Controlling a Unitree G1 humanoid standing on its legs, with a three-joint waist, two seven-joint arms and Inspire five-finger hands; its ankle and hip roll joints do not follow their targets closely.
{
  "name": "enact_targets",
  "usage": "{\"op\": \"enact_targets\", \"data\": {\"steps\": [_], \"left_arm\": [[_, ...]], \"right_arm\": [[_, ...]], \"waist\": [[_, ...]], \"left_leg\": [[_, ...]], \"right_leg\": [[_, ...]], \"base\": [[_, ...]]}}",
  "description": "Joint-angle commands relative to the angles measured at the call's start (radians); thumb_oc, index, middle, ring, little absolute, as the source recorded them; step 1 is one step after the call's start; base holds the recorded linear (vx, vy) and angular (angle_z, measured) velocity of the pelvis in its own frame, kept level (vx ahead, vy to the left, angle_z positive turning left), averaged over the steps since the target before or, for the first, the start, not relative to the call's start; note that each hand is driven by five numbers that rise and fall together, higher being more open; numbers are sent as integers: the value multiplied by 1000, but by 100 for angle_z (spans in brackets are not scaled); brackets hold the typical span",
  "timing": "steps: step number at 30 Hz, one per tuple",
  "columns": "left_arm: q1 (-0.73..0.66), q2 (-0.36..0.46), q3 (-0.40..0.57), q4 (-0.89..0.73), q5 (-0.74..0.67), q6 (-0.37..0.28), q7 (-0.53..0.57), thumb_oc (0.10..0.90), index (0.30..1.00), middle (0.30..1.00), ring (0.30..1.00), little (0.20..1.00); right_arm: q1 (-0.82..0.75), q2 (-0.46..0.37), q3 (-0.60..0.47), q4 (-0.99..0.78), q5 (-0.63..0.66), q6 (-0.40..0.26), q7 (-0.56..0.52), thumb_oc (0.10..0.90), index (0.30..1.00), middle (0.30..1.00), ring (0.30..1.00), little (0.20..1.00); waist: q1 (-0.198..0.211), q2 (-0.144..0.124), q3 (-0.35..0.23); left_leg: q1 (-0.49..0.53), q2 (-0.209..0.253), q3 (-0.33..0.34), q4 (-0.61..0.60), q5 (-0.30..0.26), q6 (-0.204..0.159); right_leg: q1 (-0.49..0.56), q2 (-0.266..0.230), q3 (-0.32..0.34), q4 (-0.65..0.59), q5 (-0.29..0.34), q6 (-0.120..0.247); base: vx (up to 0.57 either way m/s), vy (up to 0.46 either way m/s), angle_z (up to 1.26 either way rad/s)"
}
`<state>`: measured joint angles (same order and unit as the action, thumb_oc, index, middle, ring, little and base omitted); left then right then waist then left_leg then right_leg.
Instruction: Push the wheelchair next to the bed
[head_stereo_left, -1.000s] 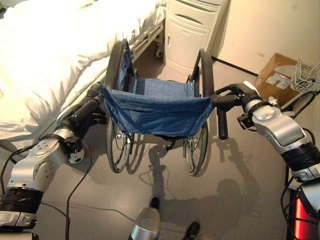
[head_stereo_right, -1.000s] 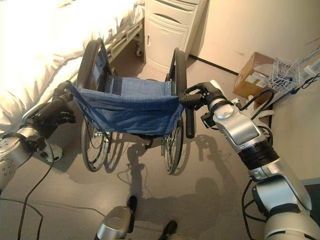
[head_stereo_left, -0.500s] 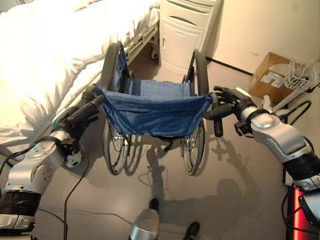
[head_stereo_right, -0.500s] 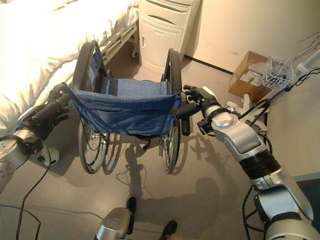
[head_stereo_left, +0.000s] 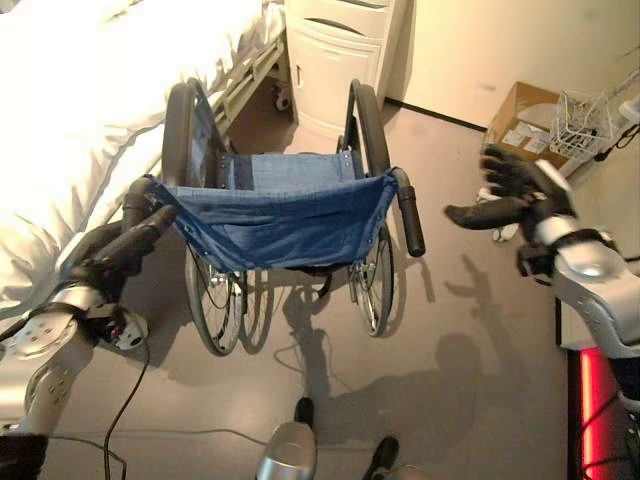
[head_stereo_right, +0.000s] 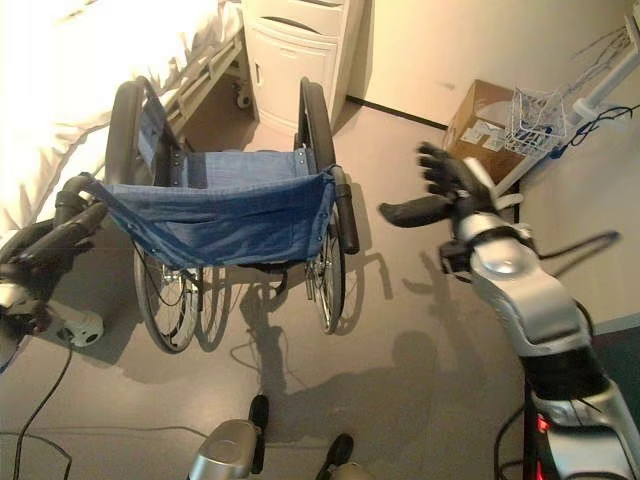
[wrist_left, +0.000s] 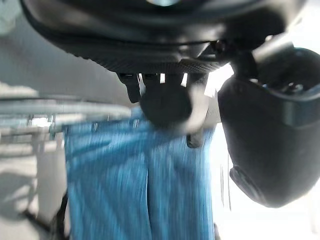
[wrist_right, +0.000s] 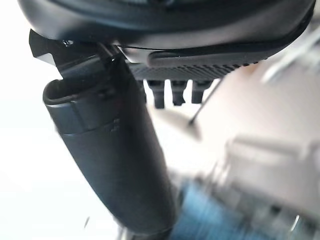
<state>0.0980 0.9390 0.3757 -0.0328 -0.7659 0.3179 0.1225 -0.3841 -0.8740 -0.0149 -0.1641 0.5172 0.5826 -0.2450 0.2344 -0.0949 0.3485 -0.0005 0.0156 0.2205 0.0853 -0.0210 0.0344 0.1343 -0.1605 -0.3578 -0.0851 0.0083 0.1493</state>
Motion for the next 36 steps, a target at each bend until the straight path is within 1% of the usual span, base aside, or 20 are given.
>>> {"op": "enact_targets", "data": {"steps": [1,3,4,7,11,15,16,20,21,22,25,27,28,30,31,32,33,34,35,36], "left_arm": [[-12,89,269,-48,60,-182,102,800,900,900,900,900],[18,80,291,-71,70,-172,105,800,900,900,900,900],[55,61,313,-89,85,-169,100,800,900,900,900,900],[94,34,333,-117,82,-161,87,800,900,900,900,900],[166,-25,345,-180,116,-159,67,800,900,900,900,900],[192,-40,358,-199,107,-170,49,800,900,900,900,900],[202,-51,359,-204,97,-168,23,800,900,900,900,900],[227,-91,342,-236,124,-152,-3,800,900,900,900,900],[242,-106,340,-241,126,-154,-7,800,900,900,900,900],[252,-123,336,-241,114,-149,-9,800,900,900,900,900],[268,-141,335,-237,88,-148,-10,800,900,900,900,900],[299,-200,312,-211,86,-145,4,800,900,900,900,900],[300,-203,310,-210,87,-143,3,800,900,900,900,900],[300,-273,229,-176,75,-94,-15,800,900,900,900,900],[301,-279,222,-176,78,-87,-13,800,900,900,900,900],[296,-310,178,-160,93,-75,1,800,900,900,900,900],[281,-350,104,-104,94,-40,14,800,900,900,900,900],[273,-365,72,-76,106,-28,12,800,900,900,900,900],[258,-391,15,-21,125,-8,31,800,900,900,900,900],[245,-407,-39,45,122,10,48,800,900,900,900,900]], "right_arm": [[44,-115,-85,-14,-54,-106,-115,800,900,900,900,900],[82,-108,-125,-26,-47,-110,-141,800,900,900,900,900],[128,-97,-174,-34,-36,-119,-167,800,900,900,900,900],[186,-74,-224,-52,-35,-123,-174,800,900,900,900,900],[292,-26,-294,-72,-45,-102,-162,800,900,900,900,900],[326,8,-317,-58,-48,-104,-165,800,900,900,900,900],[342,31,-322,-51,-46,-100,-174,800,900,900,900,900],[393,71,-334,-32,-25,-90,-186,800,900,900,900,900],[417,84,-342,-17,-14,-97,-187,800,900,900,900,900],[436,101,-349,-2,-3,-100,-186,800,900,900,900,900],[459,123,-351,21,3,-109,-187,800,900,900,900,900],[501,184,-338,85,34,-134,-189,800,900,900,900,900],[502,186,-336,89,36,-134,-191,800,900,900,900,900],[528,242,-291,173,32,-156,-208,800,900,900,900,900],[531,246,-287,180,32,-158,-211,800,900,900,900,900],[539,270,-267,226,32,-170,-217,800,900,900,900,900],[546,310,-217,319,-3,-216,-226,800,900,900,900,900],[546,322,-196,352,-17,-218,-230,800,900,900,900,900],[543,339,-158,405,-46,-219,-228,800,900,900,900,900],[541,356,-119,452,-49,-228,-238,800,900,900,900,900]], "waist": [[-25,31,-160],[-26,32,-160],[-29,32,-161],[-33,35,-162],[-41,47,-161],[-44,56,-161],[-45,60,-158],[-48,61,-150],[-48,62,-147],[-48,62,-145],[-47,63,-144],[-43,62,-137],[-43,62,-137],[-41,59,-132],[-41,59,-131],[-40,59,-131],[-40,59,-128],[-41,60,-127],[-42,61,-125],[-44,63,-123]], "left_leg": [[-77,4,-88,-23,54,-91],[-74,4,-87,-25,54,-91],[-71,5,-87,-29,52,-91],[-67,5,-85,-33,51,-91],[-56,7,-84,-40,52,-90],[-53,8,-86,-42,54,-91],[-52,8,-84,-40,52,-92],[-55,7,-86,-32,50,-93],[-53,6,-88,-28,43,-94],[-59,6,-89,-27,49,-91],[-60,5,-90,-27,50,-91],[-51,4,-92,-32,45,-92],[-54,4,-92,-33,49,-90],[-46,3,-96,-39,48,-89],[-46,2,-97,-39,48,-89],[-46,2,-98,-41,49,-88],[-45,2,-100,-45,52,-87],[-44,2,-100,-47,52,-86],[-40,1,-102,-52,54,-83],[-37,0,-103,-56,57,-81]], "right_leg": [[39,62,-16,27,-16,-40],[39,62,-16,27,-16,-39],[36,62,-15,27,-17,-37],[31,62,-14,31,-18,-36],[25,59,-12,38,-21,-35],[21,57,-13,45,-22,-34],[18,55,-15,49,-23,-33],[14,52,-18,54,-25,-34],[17,51,-17,57,-30,-34],[12,50,-18,57,-26,-34],[10,49,-21,58,-25,-33],[12,48,-25,58,-28,-30],[9,48,-26,58,-25,-30],[10,49,-29,58,-27,-29],[10,49,-29,58,-26,-29],[9,49,-31,58,-26,-29],[8,49,-34,59,-24,-28],[8,49,-36,59,-23,-28],[9,49,-37,59,-22,-28],[10,49,-38,59,-20,-28]], "base": [[-24,-12,-15],[-16,-11,-16],[-12,-13,-16],[-8,-4,-5],[-5,6,1],[0,0,0],[0,0,0],[0,0,0],[0,0,0],[0,0,0],[-11,3,0],[0,0,0],[0,0,0],[0,0,0],[0,0,0],[-20,-12,4],[-20,-14,4],[-12,-12,11],[-4,-7,16],[-4,-3,14]]}}
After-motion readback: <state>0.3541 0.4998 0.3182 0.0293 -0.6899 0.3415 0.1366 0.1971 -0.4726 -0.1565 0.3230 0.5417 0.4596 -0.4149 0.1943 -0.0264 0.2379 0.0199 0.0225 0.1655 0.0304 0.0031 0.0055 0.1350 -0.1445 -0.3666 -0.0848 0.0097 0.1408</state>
